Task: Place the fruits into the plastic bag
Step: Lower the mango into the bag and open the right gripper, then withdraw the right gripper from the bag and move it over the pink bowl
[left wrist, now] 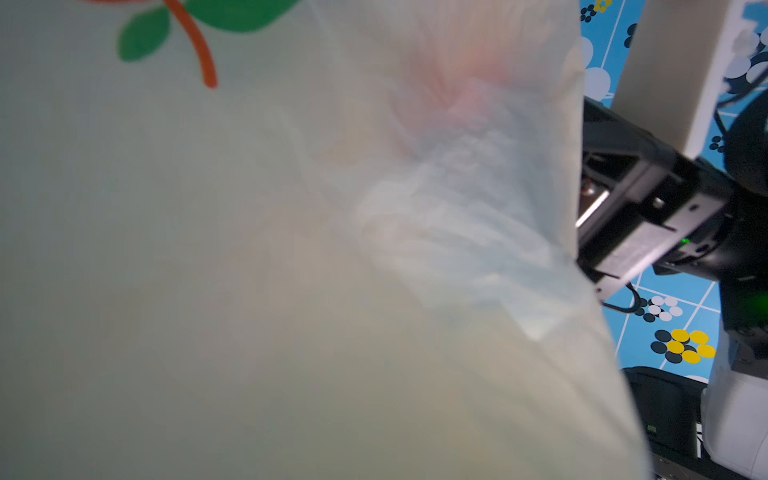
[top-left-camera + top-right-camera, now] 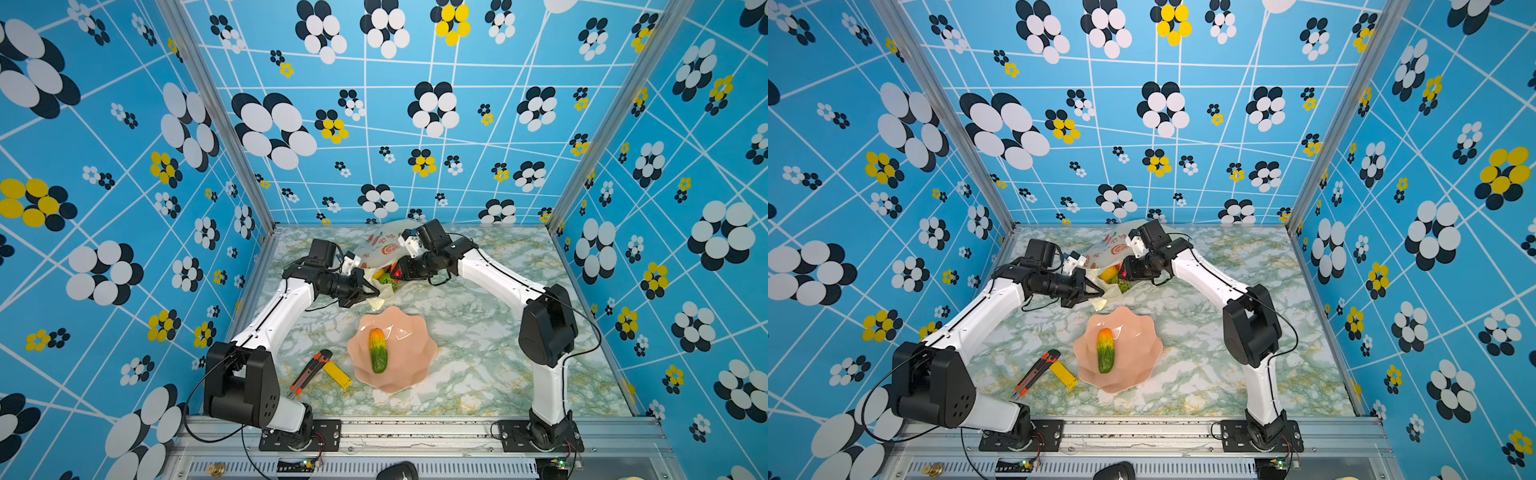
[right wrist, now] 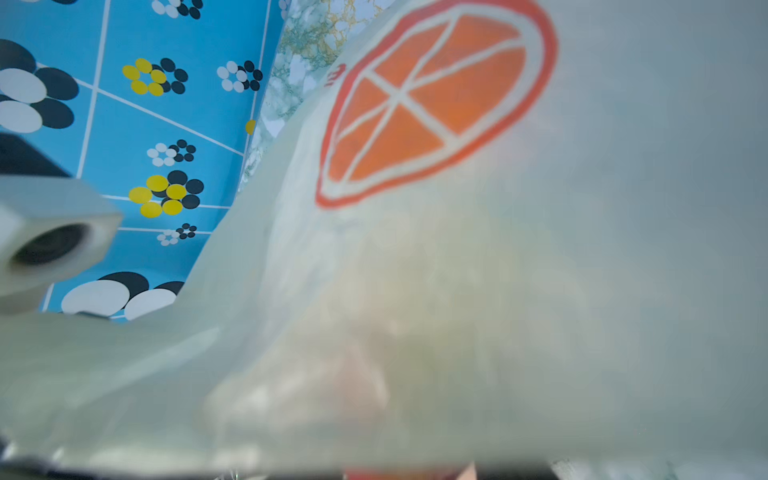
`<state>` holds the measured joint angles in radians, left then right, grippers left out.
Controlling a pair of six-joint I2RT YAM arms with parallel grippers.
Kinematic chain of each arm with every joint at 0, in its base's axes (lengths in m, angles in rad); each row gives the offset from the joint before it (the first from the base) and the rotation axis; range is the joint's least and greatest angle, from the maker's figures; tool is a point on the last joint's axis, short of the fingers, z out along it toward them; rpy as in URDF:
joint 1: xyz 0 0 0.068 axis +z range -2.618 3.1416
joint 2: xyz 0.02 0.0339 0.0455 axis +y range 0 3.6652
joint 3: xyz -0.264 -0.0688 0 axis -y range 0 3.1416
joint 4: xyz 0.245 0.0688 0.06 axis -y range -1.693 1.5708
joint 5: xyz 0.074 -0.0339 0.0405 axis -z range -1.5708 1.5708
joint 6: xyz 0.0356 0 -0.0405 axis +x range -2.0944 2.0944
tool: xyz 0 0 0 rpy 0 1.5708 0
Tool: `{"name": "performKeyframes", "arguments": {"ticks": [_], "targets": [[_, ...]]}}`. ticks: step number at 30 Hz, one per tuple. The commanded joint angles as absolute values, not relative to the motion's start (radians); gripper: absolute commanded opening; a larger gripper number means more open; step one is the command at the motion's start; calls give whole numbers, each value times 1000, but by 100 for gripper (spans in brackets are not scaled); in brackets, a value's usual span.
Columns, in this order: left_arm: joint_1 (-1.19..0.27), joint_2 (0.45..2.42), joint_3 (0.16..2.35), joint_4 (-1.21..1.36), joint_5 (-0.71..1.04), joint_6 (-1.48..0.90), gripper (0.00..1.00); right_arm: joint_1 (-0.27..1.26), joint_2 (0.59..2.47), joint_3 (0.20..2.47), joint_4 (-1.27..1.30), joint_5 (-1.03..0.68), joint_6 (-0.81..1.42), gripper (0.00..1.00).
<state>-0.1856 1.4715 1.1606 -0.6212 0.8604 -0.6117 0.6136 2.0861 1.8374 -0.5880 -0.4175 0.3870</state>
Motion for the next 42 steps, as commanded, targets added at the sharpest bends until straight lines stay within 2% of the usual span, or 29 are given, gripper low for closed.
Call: {"name": "performKeyframes", "arguments": {"ticks": [1,4,9,13,18,20,27,30,32,36,41,42], "targets": [[-193,1488,1184,-640,862,-591,0,592,2155,1905,-593,-410,473,32],[-194,1497,1188,-642,862,-594,0,568,2222,1950,-509,-350,583,33],[-194,1504,1200,-628,864,-616,0,525,2245,1908,-224,-328,770,52],[-194,1507,1203,-610,864,-636,0,497,2215,1817,32,-353,919,60],[-196,1505,1198,-598,861,-645,0,492,2143,1739,57,-382,898,70],[-195,1508,1192,-595,861,-646,0,491,2099,1669,63,-380,889,74],[-196,1516,1192,-586,864,-648,0,498,1920,1378,129,-408,877,82],[-195,1513,1191,-587,864,-645,0,517,1810,1265,120,-410,822,87],[-194,1509,1189,-588,862,-644,0,538,1731,1208,78,-403,759,99],[-194,1501,1180,-586,858,-644,0,609,1571,1123,-41,-314,579,99],[-195,1493,1169,-581,855,-646,0,821,1314,950,-22,8,208,99],[-194,1493,1167,-581,855,-645,0,846,1275,908,15,50,199,99]]}}
